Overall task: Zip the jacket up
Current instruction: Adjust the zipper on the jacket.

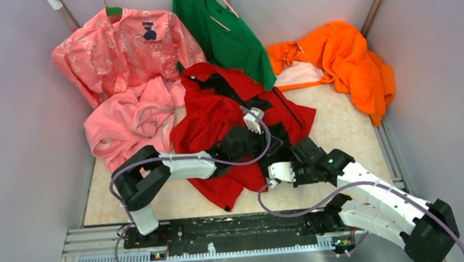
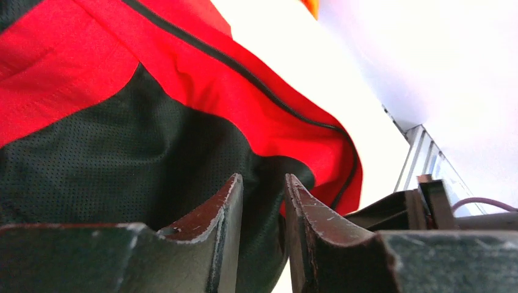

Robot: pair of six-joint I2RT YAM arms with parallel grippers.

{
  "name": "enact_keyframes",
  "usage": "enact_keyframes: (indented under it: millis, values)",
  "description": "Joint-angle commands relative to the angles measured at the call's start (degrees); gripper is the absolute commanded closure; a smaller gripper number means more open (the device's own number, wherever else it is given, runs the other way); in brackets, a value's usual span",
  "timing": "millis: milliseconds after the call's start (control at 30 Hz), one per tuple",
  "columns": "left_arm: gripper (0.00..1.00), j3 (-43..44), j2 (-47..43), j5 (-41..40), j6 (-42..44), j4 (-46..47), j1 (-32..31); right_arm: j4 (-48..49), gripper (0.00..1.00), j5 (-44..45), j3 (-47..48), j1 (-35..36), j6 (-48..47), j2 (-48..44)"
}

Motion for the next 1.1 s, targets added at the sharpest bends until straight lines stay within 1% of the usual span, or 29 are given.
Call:
enact_keyframes:
  millis: [0,200,367,600,900,1067]
  values:
    - [0.62,-1.6,-5.3,-1.7,1.3,-0.9,0.2,-1.0,0.94,0.5,0.3,0.0,0.7,-1.5]
    - [0.58,-4.0,-10.4,-2.3,3.9,-3.2,0.1,-1.6,0.87,0.4,0.4,0.0,0.9,-2.5]
    - [0.56,-7.3,-15.4,-3.8,6.3,-4.0,0.1,-2.4,0.82,0.0,0.7,-0.1,0.9,-3.2]
    - [0.52,-11.1,-22.6,-5.9,9.8,-6.8,0.1,-4.3,0.81,-1.8,1.9,-0.7,0.7,-4.7]
    - [0.51,-13.9,-31.3,-6.1,12.6,-12.5,0.1,-8.1,0.80,-7.9,5.6,-2.3,-0.1,-6.5]
    - [0.45,-15.2,-34.8,-6.0,13.3,-15.4,0.2,-9.2,0.79,-10.4,8.6,-3.2,-0.1,-6.0]
